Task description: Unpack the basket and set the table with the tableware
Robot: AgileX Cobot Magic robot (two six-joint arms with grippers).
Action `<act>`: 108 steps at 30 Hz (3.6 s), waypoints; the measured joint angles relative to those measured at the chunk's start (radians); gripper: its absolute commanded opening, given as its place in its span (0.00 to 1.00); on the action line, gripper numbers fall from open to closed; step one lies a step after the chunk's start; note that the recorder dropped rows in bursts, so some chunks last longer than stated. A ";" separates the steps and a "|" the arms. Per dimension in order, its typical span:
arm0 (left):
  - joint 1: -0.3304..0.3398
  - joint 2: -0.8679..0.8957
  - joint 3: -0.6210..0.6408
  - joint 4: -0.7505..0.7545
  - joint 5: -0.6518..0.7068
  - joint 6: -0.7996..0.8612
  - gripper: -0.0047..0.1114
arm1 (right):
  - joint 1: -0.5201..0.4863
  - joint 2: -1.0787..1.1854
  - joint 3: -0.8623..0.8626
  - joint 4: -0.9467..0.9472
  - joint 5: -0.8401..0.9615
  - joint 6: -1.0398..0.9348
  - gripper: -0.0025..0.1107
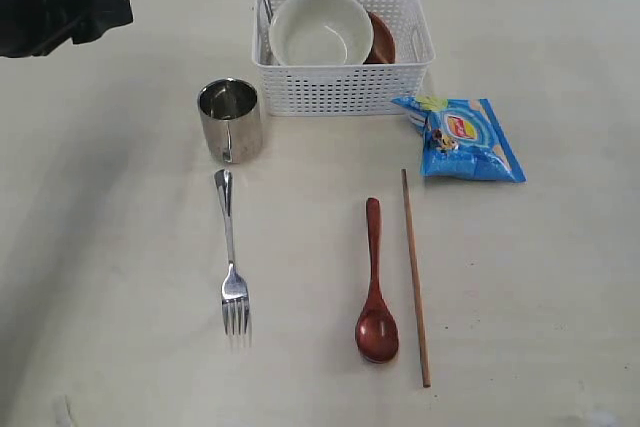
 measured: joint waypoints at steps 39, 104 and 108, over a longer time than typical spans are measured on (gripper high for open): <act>0.002 0.408 -0.613 0.000 -0.294 0.026 0.70 | 0.000 0.000 0.169 -0.002 -0.130 -0.051 0.65; -0.059 1.065 -1.156 -0.019 -0.330 -0.088 0.06 | 0.000 0.000 0.169 0.004 -0.185 -0.051 0.65; -0.059 1.065 -1.156 -0.026 -0.330 -0.088 0.04 | 0.000 0.000 0.169 0.004 -0.185 -0.051 0.65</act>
